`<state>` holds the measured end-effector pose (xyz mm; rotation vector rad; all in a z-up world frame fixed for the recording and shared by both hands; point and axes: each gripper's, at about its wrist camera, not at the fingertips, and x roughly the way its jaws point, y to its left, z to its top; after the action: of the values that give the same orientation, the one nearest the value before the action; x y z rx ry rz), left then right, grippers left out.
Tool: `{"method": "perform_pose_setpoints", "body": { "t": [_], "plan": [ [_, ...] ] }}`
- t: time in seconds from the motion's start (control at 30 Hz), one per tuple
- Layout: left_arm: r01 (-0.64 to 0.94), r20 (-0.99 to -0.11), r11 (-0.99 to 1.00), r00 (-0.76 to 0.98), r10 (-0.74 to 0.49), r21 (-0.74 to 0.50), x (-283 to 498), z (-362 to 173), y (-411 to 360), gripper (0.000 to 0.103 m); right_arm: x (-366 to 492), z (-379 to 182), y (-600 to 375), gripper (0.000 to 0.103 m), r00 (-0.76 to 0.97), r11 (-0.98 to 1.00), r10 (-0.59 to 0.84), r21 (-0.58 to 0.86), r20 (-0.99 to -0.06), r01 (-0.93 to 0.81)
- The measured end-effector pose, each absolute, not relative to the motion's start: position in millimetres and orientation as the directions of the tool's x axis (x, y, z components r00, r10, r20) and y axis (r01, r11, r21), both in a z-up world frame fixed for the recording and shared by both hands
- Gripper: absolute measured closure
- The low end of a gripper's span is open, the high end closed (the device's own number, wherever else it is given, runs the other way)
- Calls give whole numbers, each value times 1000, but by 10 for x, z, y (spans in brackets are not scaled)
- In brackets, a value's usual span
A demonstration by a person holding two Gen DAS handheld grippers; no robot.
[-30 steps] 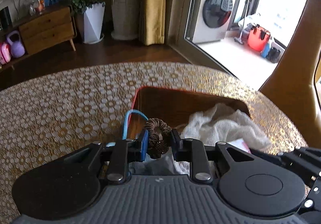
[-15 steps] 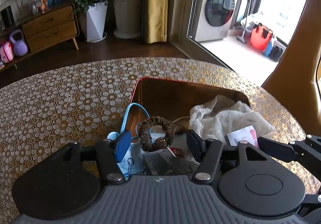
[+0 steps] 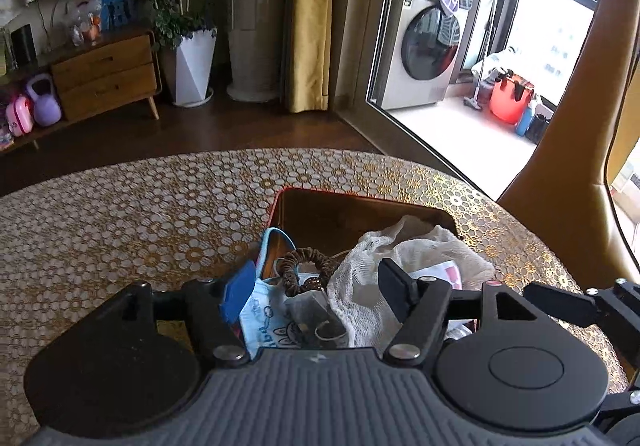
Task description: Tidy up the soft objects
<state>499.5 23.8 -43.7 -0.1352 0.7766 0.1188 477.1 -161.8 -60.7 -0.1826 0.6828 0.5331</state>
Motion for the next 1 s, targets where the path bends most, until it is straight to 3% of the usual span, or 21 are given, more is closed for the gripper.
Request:
{"method": "perform_pose_setpoints", "body": {
  "t": [0.5,1.0],
  "plan": [
    [-84,-628,994,778,18,-75,4143,156,126,35,4149,-146,-1967,26,689,874,422,64,-589,-481],
    [6,-571,999,820,-33,-48,3120,220,92,33,3348,4,-2223,18,724,871,466,123,-508,-475]
  ]
}}
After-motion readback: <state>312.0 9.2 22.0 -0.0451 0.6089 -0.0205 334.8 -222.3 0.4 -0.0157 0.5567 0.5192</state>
